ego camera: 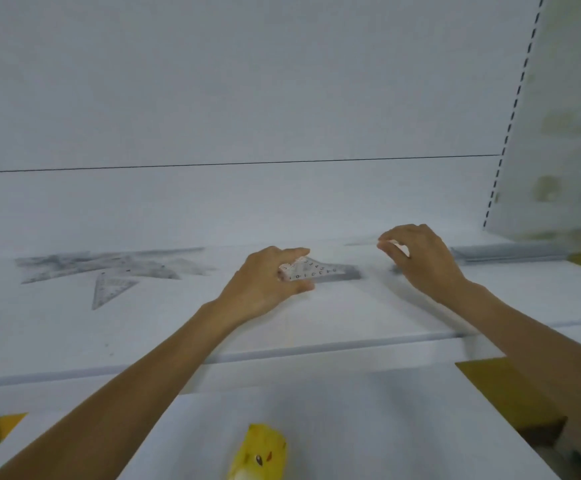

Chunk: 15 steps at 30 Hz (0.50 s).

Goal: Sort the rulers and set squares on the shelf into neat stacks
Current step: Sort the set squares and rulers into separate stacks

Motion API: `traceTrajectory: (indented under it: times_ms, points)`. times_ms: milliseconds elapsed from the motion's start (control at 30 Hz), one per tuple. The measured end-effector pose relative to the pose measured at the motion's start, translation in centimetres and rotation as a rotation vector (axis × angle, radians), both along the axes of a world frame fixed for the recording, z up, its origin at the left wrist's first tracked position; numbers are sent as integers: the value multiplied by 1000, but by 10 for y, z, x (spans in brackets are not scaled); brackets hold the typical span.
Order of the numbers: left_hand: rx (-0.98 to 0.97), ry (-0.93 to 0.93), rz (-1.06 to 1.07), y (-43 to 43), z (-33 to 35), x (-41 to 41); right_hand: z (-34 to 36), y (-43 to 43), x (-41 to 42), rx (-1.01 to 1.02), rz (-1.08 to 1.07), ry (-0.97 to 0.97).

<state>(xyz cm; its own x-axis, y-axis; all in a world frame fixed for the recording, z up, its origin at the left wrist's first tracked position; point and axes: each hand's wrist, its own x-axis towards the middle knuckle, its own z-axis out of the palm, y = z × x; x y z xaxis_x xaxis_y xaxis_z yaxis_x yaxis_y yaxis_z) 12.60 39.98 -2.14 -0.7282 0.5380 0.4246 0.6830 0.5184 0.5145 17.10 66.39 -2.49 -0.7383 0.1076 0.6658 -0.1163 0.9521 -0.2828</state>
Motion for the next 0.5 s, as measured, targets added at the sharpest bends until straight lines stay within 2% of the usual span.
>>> traceTrajectory:
  times_ms: [200, 500]
  points:
    - [63, 3, 124, 76, -8, 8, 2, 89, 4, -15, 15, -62]
    - [81, -28, 153, 121, -9, 5, -7, 129, -5, -58, 66, -78]
